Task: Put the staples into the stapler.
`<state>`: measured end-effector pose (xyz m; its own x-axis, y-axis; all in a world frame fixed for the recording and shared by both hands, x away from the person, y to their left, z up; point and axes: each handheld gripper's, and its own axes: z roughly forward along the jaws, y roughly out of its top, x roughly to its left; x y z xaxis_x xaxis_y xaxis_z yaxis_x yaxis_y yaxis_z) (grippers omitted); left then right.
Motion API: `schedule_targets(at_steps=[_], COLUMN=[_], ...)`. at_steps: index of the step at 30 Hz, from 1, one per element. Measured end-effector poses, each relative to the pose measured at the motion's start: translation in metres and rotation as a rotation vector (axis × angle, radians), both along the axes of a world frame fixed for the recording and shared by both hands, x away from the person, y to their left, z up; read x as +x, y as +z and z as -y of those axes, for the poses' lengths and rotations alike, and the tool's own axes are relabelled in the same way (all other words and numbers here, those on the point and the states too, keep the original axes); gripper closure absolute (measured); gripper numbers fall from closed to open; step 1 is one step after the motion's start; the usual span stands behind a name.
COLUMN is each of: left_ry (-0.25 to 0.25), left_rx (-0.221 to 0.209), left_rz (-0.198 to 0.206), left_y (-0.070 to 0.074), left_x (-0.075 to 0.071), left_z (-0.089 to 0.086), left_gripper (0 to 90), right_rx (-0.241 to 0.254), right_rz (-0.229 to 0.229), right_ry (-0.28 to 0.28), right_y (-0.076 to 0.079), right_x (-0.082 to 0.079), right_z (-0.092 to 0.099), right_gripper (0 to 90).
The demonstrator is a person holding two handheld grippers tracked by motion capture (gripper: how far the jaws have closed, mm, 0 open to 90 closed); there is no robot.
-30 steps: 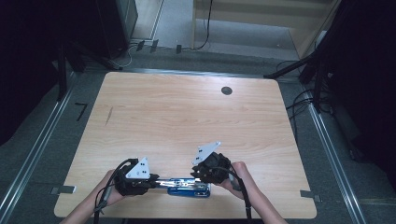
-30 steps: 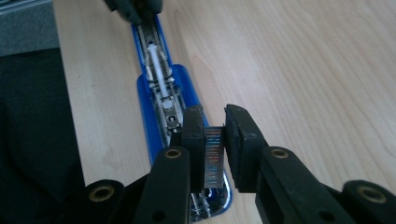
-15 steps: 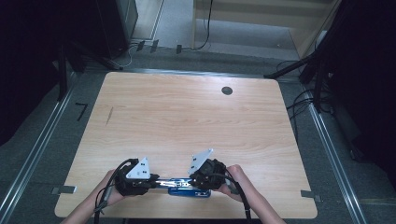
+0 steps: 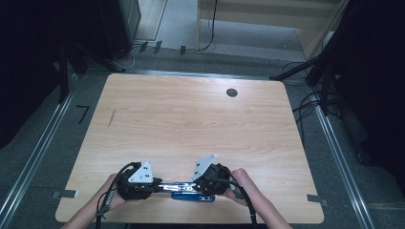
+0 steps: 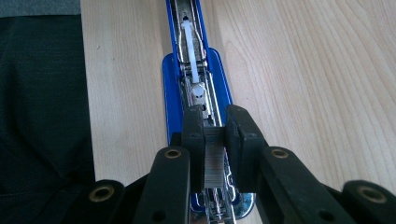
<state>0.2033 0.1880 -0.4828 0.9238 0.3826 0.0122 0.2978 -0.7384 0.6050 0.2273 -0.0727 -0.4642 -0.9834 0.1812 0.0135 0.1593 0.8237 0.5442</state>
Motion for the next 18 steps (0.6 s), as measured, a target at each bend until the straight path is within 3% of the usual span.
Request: schedule_targets(at_steps=[18], left_ry=[0.001], left_rx=[0.004], left_rz=[0.001], left_y=[0.0002], left_x=[-0.0003], left_z=[0.0001], left_gripper=[74.0], right_rx=[-0.033], right_rz=[0.020], right_ry=[0.029], right_y=[-0.0039], right_x=[-0.0011], right_z=[0.0003], right_gripper=[79.8])
